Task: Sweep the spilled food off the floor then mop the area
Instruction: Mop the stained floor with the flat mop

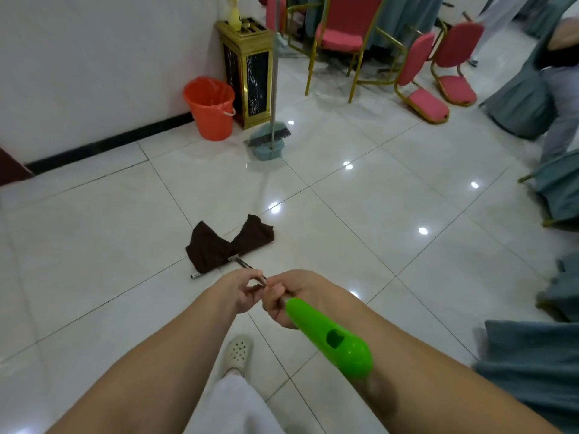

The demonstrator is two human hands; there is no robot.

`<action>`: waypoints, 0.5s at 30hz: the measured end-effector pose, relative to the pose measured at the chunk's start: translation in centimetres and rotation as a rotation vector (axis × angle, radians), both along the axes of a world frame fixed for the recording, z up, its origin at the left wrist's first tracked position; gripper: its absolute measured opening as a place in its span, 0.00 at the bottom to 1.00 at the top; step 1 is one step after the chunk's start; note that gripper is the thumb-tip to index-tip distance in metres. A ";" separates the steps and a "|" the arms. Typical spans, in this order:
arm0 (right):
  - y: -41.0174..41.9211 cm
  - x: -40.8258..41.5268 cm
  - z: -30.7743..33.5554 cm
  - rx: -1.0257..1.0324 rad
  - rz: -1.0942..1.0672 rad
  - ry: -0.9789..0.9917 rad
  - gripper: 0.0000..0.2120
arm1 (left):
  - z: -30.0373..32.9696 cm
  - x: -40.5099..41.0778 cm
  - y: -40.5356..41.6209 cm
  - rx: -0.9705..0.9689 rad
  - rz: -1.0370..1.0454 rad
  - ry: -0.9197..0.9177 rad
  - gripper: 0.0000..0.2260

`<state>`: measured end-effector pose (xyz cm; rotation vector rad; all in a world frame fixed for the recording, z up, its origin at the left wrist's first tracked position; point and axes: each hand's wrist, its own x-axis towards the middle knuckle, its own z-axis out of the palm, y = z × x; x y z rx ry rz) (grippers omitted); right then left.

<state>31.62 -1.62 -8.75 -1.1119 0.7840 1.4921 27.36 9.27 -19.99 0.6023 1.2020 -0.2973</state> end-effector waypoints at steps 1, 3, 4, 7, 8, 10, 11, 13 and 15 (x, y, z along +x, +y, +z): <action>-1.0 -0.6 0.3 -0.005 -0.013 -0.015 0.12 | 0.1 -0.4 -1.1 0.004 -0.001 -0.006 0.08; -2.9 -1.5 0.8 -0.023 -0.022 -0.033 0.12 | 0.3 -1.1 -3.3 -0.007 0.019 -0.008 0.07; -3.9 -1.9 1.1 -0.031 -0.024 -0.036 0.12 | 0.6 -1.4 -4.3 -0.014 0.020 -0.004 0.07; -6.3 -2.7 2.3 -0.029 -0.023 -0.061 0.14 | 1.7 -2.1 -6.8 -0.015 0.003 -0.013 0.07; -7.0 -2.8 2.7 -0.032 -0.018 -0.082 0.14 | 2.2 -2.3 -7.6 -0.010 0.001 -0.029 0.07; -8.3 -2.9 3.4 -0.053 0.024 -0.138 0.15 | 3.1 -2.4 -8.9 0.014 -0.019 -0.071 0.08; -8.9 -2.9 3.7 -0.059 0.058 -0.151 0.15 | 3.5 -2.4 -9.4 0.009 -0.018 -0.079 0.08; -9.9 -2.9 4.2 -0.044 0.055 -0.122 0.11 | 4.0 -2.2 -10.2 -0.009 0.004 -0.079 0.09; -10.5 -2.8 4.7 -0.026 0.025 -0.097 0.09 | 4.2 -1.9 -10.5 0.004 0.009 -0.086 0.10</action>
